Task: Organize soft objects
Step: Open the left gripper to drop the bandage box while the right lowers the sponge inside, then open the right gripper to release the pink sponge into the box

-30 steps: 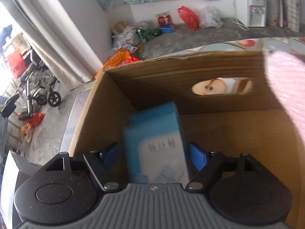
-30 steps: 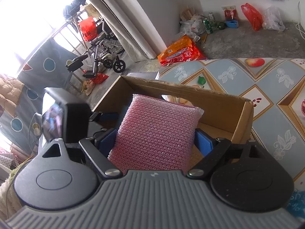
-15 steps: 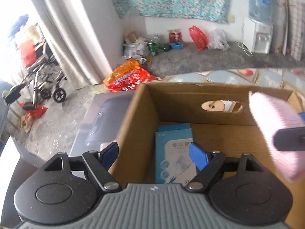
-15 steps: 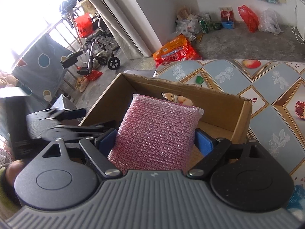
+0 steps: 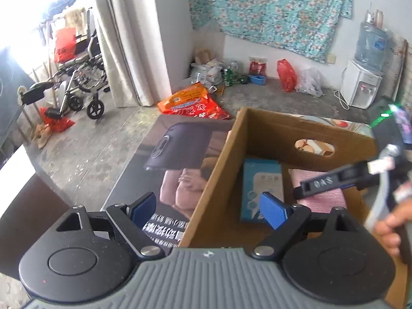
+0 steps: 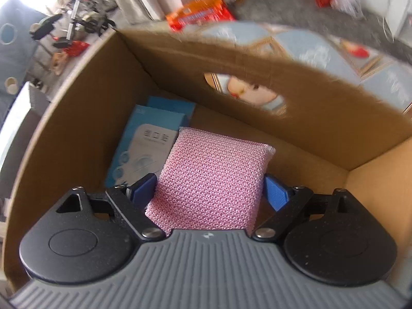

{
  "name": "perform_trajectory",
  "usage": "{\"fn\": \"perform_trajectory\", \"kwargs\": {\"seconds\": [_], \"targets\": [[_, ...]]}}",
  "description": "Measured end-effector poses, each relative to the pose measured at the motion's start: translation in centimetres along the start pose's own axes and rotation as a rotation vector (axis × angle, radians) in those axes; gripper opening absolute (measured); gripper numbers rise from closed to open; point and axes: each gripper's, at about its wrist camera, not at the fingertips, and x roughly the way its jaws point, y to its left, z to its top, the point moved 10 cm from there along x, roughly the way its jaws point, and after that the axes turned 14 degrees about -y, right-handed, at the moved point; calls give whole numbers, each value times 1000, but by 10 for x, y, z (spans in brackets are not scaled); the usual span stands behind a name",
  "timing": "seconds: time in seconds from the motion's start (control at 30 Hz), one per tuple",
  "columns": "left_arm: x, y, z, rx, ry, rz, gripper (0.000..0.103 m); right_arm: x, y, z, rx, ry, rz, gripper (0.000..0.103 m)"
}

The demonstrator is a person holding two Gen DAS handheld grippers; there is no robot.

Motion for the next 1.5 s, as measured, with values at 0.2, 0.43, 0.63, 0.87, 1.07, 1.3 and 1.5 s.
{"fn": "perform_trajectory", "kwargs": {"seconds": [0.2, 0.43, 0.63, 0.87, 1.07, 1.3, 1.5], "targets": [[-5, 12, -11, -17, 11, 3, 89, 23, 2, 3, 96, -7, 10, 93], [-13, 19, -8, -19, -21, 3, 89, -18, 3, 13, 121, -117, 95, 93], [-12, 29, -5, -36, -32, 18, 89, -44, 28, -3, 80, -54, 258, 78], [-9, 37, -9, -46, -18, 44, 89, -11, 79, -44, 26, 192, 352, 47], [-10, 39, -11, -39, -11, 53, 89, 9, 87, -27, 134, 152, 388, 44], [-10, 38, -12, -44, -10, 47, 89, -9, 84, -15, 214, 116, 486, 45], [-10, 39, -13, -47, -9, 43, 89, -59, 40, 14, 126, -11, 319, 57]]}}
